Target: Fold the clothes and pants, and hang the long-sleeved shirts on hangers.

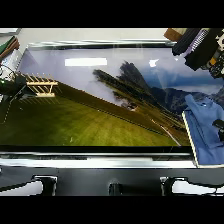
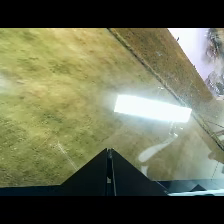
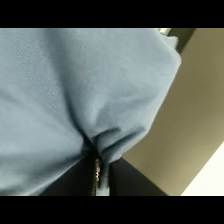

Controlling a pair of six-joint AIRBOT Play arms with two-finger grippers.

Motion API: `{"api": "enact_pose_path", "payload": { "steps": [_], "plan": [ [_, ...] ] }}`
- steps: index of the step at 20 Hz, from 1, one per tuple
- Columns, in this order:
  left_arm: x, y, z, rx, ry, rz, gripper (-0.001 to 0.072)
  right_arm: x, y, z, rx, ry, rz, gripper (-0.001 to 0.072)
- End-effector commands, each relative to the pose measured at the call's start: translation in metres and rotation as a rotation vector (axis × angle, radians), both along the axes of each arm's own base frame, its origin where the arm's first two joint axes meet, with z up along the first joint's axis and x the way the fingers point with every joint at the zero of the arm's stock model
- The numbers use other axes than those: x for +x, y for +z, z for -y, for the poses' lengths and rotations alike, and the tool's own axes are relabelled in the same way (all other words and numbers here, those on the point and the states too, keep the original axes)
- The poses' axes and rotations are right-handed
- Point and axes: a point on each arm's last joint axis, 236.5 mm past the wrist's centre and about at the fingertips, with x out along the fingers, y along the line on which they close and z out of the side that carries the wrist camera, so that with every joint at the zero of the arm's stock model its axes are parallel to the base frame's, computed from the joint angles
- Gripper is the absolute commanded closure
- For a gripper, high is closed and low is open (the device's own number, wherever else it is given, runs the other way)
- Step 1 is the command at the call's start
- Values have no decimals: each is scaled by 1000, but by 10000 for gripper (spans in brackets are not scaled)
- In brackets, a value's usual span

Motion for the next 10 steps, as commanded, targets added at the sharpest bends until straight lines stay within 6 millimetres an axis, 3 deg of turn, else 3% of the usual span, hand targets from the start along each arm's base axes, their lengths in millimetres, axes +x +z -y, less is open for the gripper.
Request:
{"api": "enact_pose_path", "payload": {
  "steps": [1, 10],
  "plan": [
    [0, 0, 0, 1, 1, 3, 690, -18, -4, 0, -1, 25, -70, 681],
    [1, 0, 0, 8, -18, 13, 690, -50, -3, 0, -25, 64, -166, 680]
  ]
}}
